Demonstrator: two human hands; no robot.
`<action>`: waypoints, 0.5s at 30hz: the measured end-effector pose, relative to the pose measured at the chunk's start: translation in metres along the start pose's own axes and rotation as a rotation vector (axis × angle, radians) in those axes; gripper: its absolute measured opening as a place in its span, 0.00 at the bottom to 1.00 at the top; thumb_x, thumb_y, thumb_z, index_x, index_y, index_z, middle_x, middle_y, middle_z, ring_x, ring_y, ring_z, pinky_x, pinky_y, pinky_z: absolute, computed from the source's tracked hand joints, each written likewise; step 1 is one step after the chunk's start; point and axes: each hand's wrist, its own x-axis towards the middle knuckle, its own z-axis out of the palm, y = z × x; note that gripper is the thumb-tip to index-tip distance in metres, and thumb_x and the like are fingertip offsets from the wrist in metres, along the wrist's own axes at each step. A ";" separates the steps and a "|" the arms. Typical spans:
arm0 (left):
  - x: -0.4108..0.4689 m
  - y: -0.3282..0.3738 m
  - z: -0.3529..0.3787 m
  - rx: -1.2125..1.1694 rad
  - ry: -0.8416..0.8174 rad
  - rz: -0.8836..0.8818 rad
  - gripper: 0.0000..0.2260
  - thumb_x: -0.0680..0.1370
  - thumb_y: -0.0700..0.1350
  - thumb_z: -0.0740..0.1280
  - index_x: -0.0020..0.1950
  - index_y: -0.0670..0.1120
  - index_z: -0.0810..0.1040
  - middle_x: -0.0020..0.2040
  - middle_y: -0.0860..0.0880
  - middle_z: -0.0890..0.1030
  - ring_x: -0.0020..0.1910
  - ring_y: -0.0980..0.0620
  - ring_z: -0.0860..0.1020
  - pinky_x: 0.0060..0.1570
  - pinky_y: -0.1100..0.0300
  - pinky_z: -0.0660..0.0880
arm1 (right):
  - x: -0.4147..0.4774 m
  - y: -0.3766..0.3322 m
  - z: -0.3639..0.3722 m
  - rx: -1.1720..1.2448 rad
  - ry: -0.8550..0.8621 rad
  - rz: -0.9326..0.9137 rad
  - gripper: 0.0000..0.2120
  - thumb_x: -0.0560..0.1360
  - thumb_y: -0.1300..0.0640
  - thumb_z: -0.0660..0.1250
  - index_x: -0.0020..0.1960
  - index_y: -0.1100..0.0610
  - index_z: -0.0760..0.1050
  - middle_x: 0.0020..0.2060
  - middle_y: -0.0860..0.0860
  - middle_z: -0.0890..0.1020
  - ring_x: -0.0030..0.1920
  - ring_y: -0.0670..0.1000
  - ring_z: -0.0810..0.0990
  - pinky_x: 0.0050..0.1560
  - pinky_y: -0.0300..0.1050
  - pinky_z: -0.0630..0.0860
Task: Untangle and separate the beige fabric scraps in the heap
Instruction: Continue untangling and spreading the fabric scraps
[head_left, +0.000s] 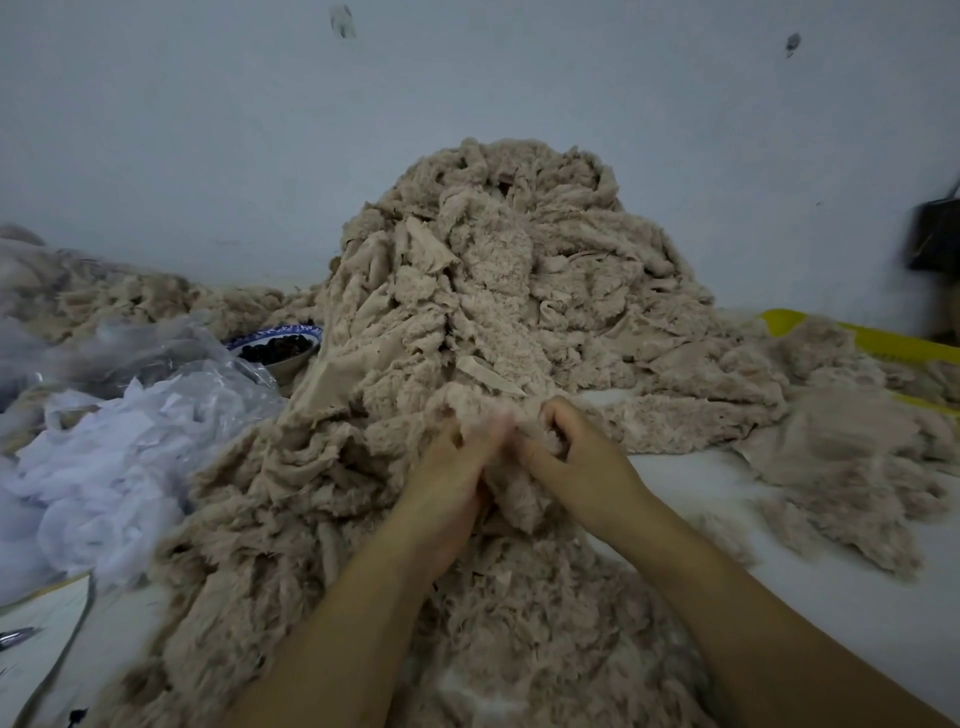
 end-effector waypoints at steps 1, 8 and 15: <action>0.001 -0.003 0.001 0.045 0.018 -0.010 0.18 0.78 0.51 0.68 0.60 0.38 0.81 0.55 0.40 0.85 0.54 0.45 0.84 0.46 0.59 0.81 | 0.000 -0.001 0.001 0.013 -0.010 -0.002 0.15 0.79 0.53 0.66 0.39 0.49 0.62 0.27 0.41 0.66 0.28 0.41 0.62 0.28 0.33 0.62; 0.004 0.001 -0.009 0.004 0.130 -0.144 0.02 0.79 0.34 0.67 0.47 0.36 0.78 0.37 0.43 0.80 0.30 0.52 0.76 0.30 0.61 0.75 | 0.001 -0.004 -0.010 0.679 0.021 0.290 0.10 0.73 0.48 0.68 0.48 0.53 0.80 0.46 0.54 0.86 0.46 0.51 0.85 0.42 0.42 0.81; 0.006 0.007 -0.013 -0.234 0.092 -0.067 0.19 0.77 0.25 0.57 0.33 0.41 0.79 0.31 0.47 0.77 0.27 0.56 0.76 0.27 0.63 0.73 | 0.002 -0.010 -0.025 0.947 -0.041 0.429 0.15 0.72 0.50 0.69 0.52 0.60 0.82 0.47 0.59 0.86 0.44 0.54 0.86 0.40 0.44 0.82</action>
